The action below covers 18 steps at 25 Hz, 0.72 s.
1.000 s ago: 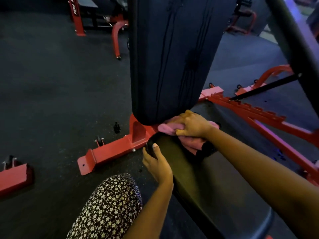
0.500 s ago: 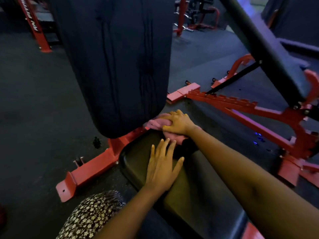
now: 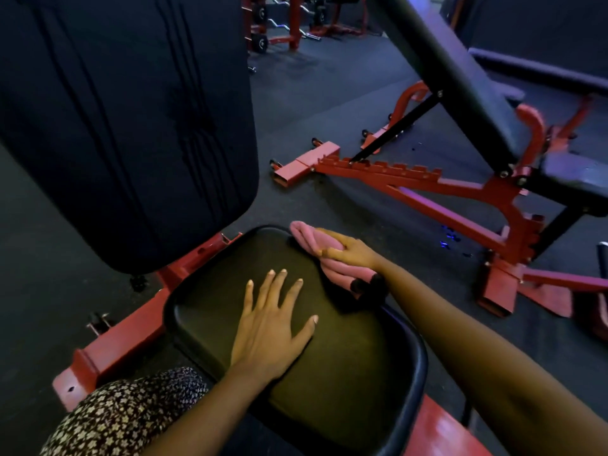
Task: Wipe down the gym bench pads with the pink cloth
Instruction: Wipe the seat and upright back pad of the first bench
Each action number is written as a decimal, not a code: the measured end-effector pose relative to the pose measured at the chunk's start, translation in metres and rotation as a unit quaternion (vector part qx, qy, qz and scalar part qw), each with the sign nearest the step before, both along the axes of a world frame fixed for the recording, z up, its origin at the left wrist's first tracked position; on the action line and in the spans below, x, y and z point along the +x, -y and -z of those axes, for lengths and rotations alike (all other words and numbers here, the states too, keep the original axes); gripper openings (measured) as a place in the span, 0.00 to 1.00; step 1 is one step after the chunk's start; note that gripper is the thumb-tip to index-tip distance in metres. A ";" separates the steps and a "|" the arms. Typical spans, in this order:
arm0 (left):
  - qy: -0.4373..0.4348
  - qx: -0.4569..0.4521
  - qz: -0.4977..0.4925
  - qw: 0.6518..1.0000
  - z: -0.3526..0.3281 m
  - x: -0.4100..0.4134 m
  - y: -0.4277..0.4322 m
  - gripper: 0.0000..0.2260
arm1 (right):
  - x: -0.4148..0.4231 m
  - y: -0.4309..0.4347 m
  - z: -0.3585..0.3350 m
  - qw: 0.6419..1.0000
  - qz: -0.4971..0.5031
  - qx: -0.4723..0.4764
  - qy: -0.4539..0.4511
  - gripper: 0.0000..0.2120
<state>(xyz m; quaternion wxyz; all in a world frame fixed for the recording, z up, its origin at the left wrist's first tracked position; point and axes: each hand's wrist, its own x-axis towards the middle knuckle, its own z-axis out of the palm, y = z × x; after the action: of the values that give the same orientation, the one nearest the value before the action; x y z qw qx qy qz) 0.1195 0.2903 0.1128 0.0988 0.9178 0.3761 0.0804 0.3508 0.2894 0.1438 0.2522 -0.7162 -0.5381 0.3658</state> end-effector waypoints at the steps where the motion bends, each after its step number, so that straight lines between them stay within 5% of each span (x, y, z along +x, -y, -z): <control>1: 0.003 -0.001 -0.001 1.000 0.000 0.000 0.000 0.36 | 0.000 0.019 -0.001 1.000 0.016 0.000 -0.016 0.19; 7: -0.001 -0.004 0.008 1.000 -0.003 0.000 0.001 0.38 | 0.002 0.095 -0.003 0.997 0.076 -0.002 -0.019 0.20; 13: 0.004 -0.011 0.018 1.000 0.000 -0.002 0.001 0.30 | -0.032 0.192 0.025 0.945 0.306 0.105 -0.040 0.20; 18: 0.010 -0.002 0.017 1.000 0.004 -0.001 0.000 0.30 | -0.093 0.221 0.031 0.900 0.415 0.085 0.101 0.27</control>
<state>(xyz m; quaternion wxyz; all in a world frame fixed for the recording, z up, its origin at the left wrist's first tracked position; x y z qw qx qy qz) 0.1188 0.2902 0.1084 0.1063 0.9228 0.3600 0.0873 0.2578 0.0686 0.1131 0.3852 -0.8836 -0.2441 0.1063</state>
